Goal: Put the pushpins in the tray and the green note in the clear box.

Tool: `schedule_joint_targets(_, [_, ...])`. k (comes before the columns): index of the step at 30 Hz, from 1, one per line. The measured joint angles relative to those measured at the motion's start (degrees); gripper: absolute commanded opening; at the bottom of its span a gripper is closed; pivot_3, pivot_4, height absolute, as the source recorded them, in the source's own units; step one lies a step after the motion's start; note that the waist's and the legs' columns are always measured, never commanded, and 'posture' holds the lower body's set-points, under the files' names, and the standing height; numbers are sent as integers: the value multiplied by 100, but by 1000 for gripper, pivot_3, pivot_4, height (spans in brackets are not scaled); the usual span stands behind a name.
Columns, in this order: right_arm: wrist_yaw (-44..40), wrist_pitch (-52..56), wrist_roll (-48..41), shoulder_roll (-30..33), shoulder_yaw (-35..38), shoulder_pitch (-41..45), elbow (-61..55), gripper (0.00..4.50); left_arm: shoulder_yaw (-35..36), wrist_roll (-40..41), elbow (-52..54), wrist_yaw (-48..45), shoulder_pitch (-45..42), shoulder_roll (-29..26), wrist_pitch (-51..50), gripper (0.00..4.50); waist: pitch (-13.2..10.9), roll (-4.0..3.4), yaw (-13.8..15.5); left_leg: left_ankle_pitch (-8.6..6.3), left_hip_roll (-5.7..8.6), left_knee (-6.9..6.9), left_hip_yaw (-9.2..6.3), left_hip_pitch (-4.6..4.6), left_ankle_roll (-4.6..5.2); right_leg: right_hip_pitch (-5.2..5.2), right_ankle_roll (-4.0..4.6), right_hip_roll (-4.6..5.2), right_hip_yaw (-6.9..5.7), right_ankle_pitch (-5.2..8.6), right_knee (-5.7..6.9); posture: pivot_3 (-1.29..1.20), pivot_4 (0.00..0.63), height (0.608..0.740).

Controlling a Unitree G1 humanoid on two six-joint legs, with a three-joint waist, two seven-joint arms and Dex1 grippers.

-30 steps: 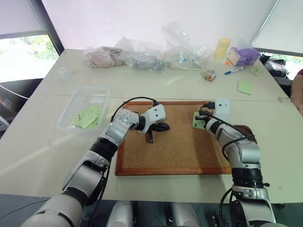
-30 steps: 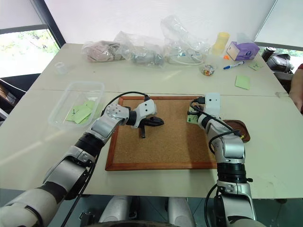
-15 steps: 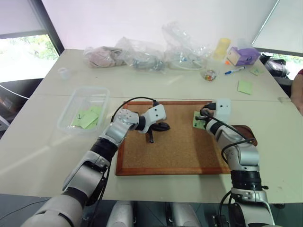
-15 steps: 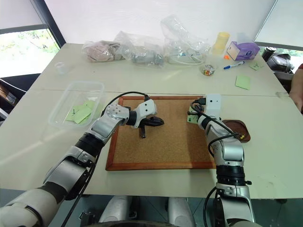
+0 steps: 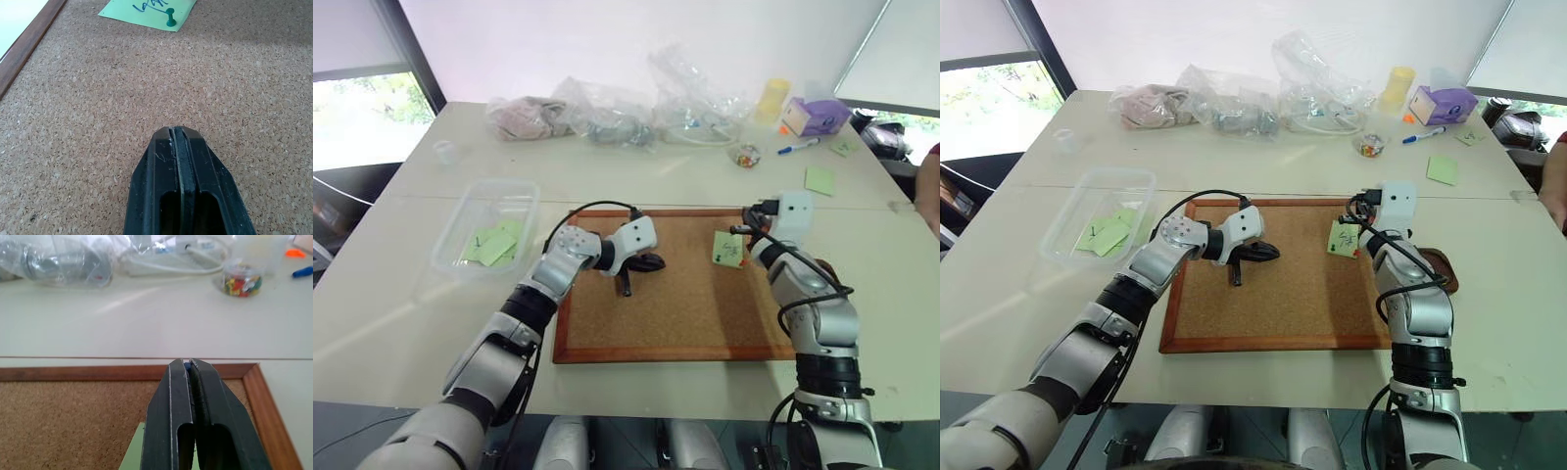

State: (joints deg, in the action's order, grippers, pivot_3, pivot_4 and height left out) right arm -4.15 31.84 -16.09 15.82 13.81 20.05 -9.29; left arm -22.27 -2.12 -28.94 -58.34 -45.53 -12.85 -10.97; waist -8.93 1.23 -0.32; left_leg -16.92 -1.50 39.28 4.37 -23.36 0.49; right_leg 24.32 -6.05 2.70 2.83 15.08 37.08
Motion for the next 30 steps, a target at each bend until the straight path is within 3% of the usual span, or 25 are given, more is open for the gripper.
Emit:
schedule_joint_targets(5, [236,411,-37,115,611,-1241,-1509,77,1,0,52,7,38,-21,-5,0,3,-1,3,-2,-3,-3,1,0,2,0,0,-2,1,0,-7,0,150,737])
schedule_joint_targets(9, [366,763,-53,58,844,-1909,-2049,77,11,-23,116,32,76,-53,-98,0,18,-17,-39,-1,-4,-3,2,14,2,-10,1,-4,2,1,-2,0,150,737])
schedule_joint_targets(26, [812,948,-42,-310,1113,-2000,-1559,77,10,-67,159,60,103,-7,-116,0,23,-23,-21,-2,-1,-3,0,11,2,-12,3,-4,1,2,-7,0,150,737])
schedule_joint_targets(29, [833,956,-45,-310,1169,-2004,-1491,890,10,-67,160,65,104,-8,-117,0,23,-23,-22,-2,-1,-3,0,10,2,-12,3,-4,1,2,-7,0,150,737])
schedule_joint_targets(30, [834,956,-45,-310,1184,-2003,-1480,1345,10,-66,160,66,104,-8,-117,0,23,-23,-22,-2,-1,-3,0,10,2,-12,3,-4,1,2,-7,0,150,737])
